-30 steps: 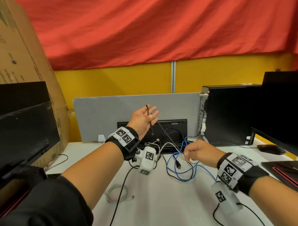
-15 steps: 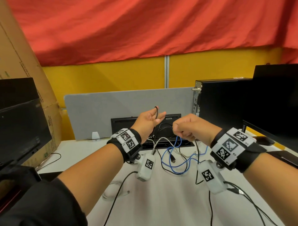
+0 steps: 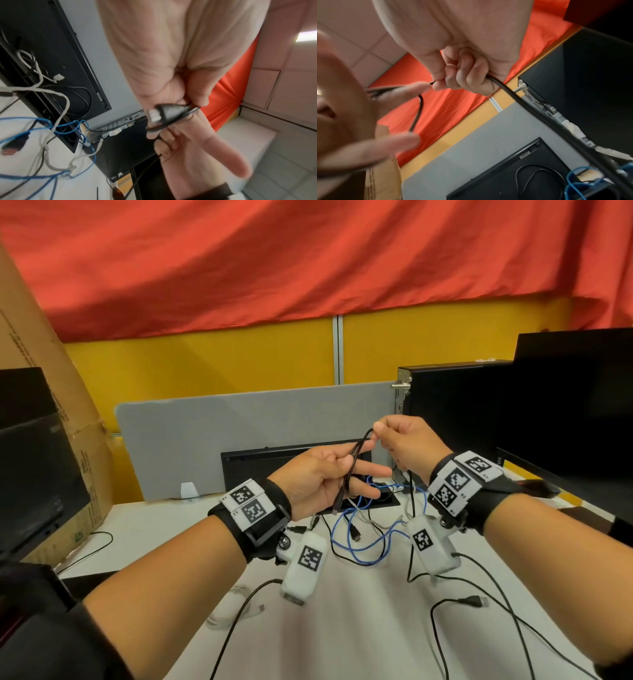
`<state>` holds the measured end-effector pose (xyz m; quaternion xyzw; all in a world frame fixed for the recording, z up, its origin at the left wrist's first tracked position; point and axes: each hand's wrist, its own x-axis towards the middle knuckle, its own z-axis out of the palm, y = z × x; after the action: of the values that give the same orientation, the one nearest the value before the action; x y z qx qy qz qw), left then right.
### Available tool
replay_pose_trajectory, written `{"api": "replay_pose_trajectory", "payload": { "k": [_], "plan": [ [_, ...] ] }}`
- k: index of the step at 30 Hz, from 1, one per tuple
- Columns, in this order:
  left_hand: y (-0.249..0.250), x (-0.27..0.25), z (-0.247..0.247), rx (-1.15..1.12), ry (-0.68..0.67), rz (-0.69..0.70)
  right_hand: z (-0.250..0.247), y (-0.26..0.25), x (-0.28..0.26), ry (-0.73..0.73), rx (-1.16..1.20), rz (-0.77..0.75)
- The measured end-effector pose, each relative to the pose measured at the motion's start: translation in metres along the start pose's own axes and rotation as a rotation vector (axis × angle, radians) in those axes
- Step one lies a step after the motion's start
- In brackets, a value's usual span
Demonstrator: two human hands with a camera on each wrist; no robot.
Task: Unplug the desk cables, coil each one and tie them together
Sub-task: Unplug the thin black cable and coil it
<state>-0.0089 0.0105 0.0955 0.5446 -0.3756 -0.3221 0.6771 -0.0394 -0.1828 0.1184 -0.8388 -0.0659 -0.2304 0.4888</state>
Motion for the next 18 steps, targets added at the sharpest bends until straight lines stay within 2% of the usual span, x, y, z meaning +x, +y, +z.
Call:
{"api": "replay_pose_trajectory", "payload": {
  "k": [5, 8, 14, 18],
  "plan": [
    [0.002, 0.0, 0.003, -0.088, -0.011, 0.011, 0.013, 0.017, -0.004, -0.026, -0.078, -0.013],
    [0.005, 0.001, 0.006, -0.137, 0.009, 0.054, 0.022, 0.025, -0.009, -0.121, -0.14, 0.027],
    [0.013, 0.007, -0.001, -0.214, 0.214, 0.221, 0.042, 0.024, -0.03, -0.409, -0.408, 0.078],
    [0.011, 0.002, -0.015, -0.062, 0.393, 0.212, 0.042, 0.006, -0.04, -0.513, -0.416, 0.072]
  ]
}}
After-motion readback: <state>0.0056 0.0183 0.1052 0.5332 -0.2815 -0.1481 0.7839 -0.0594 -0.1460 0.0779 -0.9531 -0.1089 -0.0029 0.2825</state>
